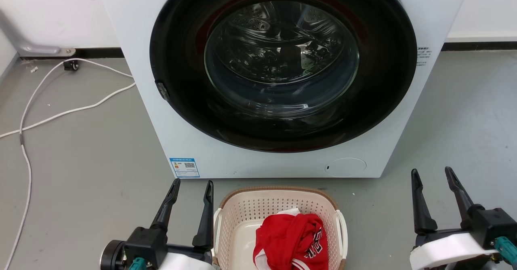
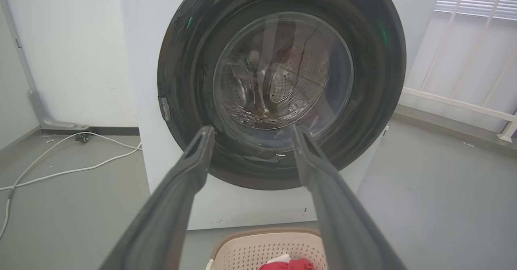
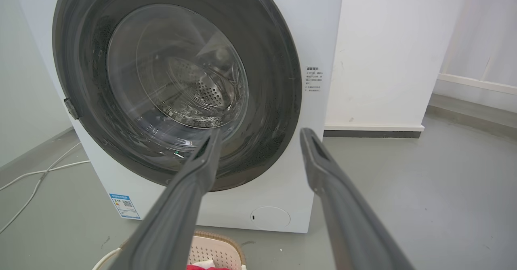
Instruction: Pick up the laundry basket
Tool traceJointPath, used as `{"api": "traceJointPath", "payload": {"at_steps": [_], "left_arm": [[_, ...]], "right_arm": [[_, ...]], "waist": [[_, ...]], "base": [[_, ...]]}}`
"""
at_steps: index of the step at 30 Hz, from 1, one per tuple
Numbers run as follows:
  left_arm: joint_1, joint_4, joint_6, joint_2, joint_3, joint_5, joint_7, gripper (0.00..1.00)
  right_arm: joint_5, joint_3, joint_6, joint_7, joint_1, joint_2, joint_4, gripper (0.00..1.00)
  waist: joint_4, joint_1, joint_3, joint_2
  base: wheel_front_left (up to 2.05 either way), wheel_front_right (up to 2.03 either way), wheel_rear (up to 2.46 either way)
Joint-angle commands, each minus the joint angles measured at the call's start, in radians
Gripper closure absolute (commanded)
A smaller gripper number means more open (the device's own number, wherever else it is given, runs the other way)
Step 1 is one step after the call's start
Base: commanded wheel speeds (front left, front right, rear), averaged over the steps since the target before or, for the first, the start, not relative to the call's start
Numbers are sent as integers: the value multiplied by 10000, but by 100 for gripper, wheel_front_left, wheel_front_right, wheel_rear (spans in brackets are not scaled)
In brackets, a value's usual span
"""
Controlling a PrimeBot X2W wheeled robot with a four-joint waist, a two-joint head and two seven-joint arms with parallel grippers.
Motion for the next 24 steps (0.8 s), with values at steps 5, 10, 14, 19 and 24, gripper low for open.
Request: {"api": "traceJointPath", "payload": {"at_steps": [5,10,14,19,24], "left_arm": [[128,105,-16,19,-106,717,-188,0],[140,145,-52,2,-144,1001,-274,0],[229,119,-59,-82,8,1009,-340,0],[377,36,-282,-250,497,749,-434,0],[444,234,-543,-300,660,977,-517,0]], "right_arm": [[-717,80,-3,-179,52,-12,-7,0],[-1048,108,-3,-263,86,-11,20,0],[-909,57,-4,-335,104,-11,118,0],[-231,-29,-3,-420,59,-9,433,0],[-337,9,-3,-504,6,-9,615,0]], "waist": [[-21,0,-2,0],[-25,0,2,0],[-38,0,2,0],[-58,0,8,0],[-82,0,-13,0]], "base": [[0,0,0],[0,0,0],[0,0,0],[0,0,0],[0,0,0]]}}
